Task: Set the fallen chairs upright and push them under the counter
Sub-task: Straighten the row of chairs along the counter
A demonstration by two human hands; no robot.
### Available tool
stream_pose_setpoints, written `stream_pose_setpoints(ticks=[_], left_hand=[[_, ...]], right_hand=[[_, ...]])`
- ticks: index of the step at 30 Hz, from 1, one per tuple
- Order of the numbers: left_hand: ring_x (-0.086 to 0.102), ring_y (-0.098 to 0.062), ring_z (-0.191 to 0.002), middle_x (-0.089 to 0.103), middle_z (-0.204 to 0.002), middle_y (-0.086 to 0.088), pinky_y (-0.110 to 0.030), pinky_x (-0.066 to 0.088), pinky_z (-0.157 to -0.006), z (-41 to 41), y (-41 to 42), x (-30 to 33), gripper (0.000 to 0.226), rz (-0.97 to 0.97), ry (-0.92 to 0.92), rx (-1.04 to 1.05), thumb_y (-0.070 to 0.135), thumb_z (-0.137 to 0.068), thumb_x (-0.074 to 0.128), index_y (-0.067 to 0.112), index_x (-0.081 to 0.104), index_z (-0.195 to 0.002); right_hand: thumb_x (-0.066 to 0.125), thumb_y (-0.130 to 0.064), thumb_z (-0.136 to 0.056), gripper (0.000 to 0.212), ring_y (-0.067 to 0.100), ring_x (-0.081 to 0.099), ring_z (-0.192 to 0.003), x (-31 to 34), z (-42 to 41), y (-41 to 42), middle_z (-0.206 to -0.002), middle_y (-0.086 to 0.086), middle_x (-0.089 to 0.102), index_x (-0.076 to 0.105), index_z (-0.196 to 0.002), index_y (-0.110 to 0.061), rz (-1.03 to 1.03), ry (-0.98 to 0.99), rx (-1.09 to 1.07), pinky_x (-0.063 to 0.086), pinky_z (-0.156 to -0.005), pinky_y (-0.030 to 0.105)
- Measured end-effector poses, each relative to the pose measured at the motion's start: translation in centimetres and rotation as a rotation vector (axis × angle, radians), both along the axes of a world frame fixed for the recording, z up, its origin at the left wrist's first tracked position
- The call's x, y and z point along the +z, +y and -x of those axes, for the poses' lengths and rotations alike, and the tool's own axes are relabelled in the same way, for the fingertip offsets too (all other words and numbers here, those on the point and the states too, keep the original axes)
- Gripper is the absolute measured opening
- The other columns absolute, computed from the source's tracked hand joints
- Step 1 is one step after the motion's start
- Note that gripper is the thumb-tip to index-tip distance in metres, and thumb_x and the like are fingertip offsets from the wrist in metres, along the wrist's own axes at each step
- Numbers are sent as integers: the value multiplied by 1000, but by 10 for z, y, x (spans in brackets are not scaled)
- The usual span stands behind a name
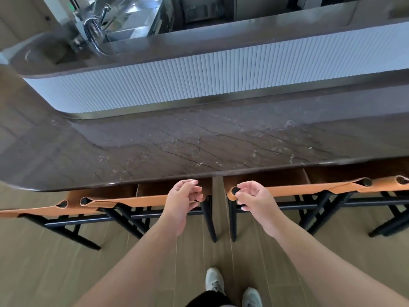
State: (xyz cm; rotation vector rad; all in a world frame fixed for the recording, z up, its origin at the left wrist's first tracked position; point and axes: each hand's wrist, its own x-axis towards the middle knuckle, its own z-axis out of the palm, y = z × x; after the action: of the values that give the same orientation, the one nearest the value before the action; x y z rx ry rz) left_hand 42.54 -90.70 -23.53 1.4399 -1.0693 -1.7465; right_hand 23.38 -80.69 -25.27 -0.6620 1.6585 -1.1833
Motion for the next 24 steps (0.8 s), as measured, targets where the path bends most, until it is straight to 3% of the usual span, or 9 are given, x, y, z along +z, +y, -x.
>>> stream_pose_setpoints(ticks=[5,10,21,24], left_hand=[[70,-16,-77,75,-87,-3,-31,51,-69,-2,-18,-15,16,-51,46,13,21,-93,57,18,68,-104],[67,-14,-67,74,-85,-3,-26,51,-60,1,-39,-28,10,-137,88,0,21,-91,61,18,68,-98],[71,-14,-66,77,-86,-3,-22,52,-49,-5,-82,-65,14,-282,88,0,23,-87,65,19,71,-100],[71,-14,-65,76,-82,-2,-26,53,-53,-3,-91,-70,12,-305,68,10,22,-90,63,18,71,-98]], right_hand=[[67,-19,-88,16,17,71,-89,-2,0,-15,-99,2,71,66,-103,-25,-36,-47,-49,57,-75,29],[64,-10,-91,15,14,69,-78,2,7,-32,-96,8,70,65,-106,-15,-73,-91,-125,55,-70,28],[65,-14,-91,15,17,70,-81,-20,-8,-59,-99,8,72,67,-105,-19,-124,-115,-220,55,-71,30],[65,-14,-91,14,17,69,-79,-28,-4,-68,-97,10,72,67,-104,-18,-140,-130,-236,56,-72,31]])
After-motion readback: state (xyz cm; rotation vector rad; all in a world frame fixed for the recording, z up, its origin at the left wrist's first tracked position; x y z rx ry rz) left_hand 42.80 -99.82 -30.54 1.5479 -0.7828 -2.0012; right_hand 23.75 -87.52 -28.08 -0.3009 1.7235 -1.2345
